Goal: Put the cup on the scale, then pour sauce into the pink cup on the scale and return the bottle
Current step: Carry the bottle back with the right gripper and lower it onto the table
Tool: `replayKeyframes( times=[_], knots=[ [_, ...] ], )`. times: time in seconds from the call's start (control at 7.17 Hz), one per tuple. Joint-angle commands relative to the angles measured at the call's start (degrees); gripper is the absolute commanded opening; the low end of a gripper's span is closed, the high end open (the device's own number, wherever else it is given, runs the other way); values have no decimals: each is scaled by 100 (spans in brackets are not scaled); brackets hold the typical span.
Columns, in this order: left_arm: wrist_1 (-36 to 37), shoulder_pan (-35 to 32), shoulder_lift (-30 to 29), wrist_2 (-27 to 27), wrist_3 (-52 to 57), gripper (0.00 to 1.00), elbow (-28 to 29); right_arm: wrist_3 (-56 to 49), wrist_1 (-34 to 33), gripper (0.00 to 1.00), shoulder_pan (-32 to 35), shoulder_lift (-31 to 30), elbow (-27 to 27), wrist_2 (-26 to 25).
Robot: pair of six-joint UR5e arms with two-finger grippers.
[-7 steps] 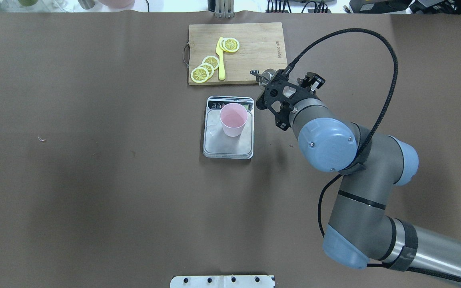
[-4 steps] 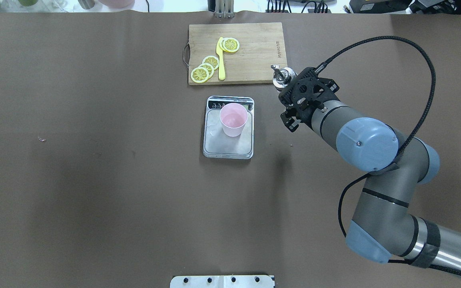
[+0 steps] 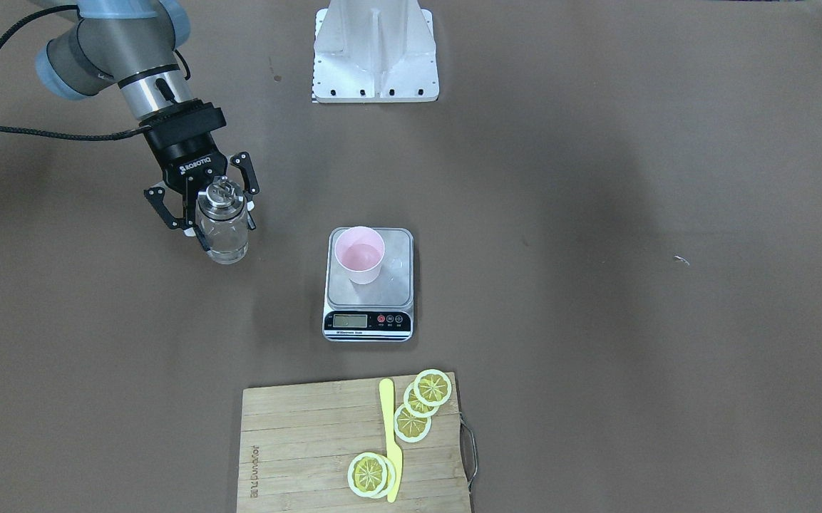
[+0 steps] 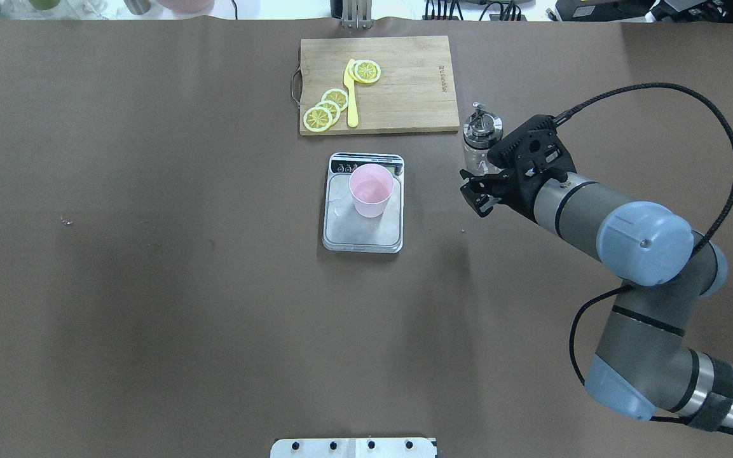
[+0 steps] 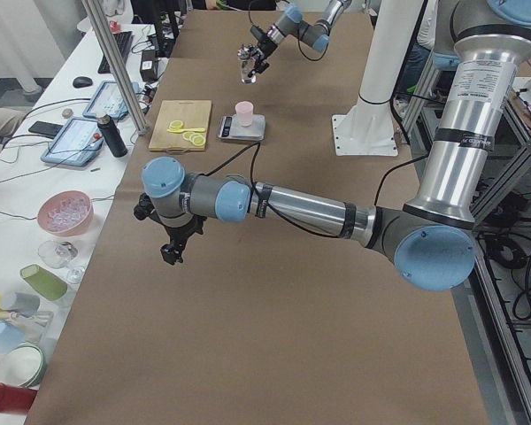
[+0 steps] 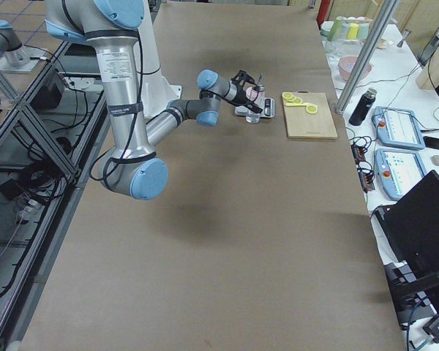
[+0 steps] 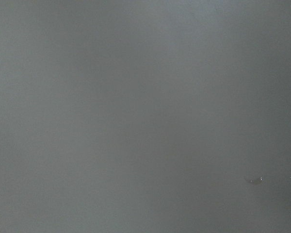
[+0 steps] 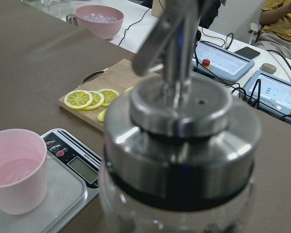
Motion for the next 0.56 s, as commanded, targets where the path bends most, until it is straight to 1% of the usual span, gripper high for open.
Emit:
replayKeyframes(
  times=[0.0,0.14,0.28,0.42],
  knots=[
    [-8,-17,-9,16,0,98,-90,566,886,13,44,-231,-478,11],
    [0,-35,-9,24,-9,98,-125,594,1315,13,96,-222,-839,2],
    [-8,-27,-9,33,-9,98,-143,586,1563,13,140,-213,-1060,10],
    [-8,-26,-9,42,-9,98,-143,594,1575,13,193,-205,-1097,10]
  ],
)
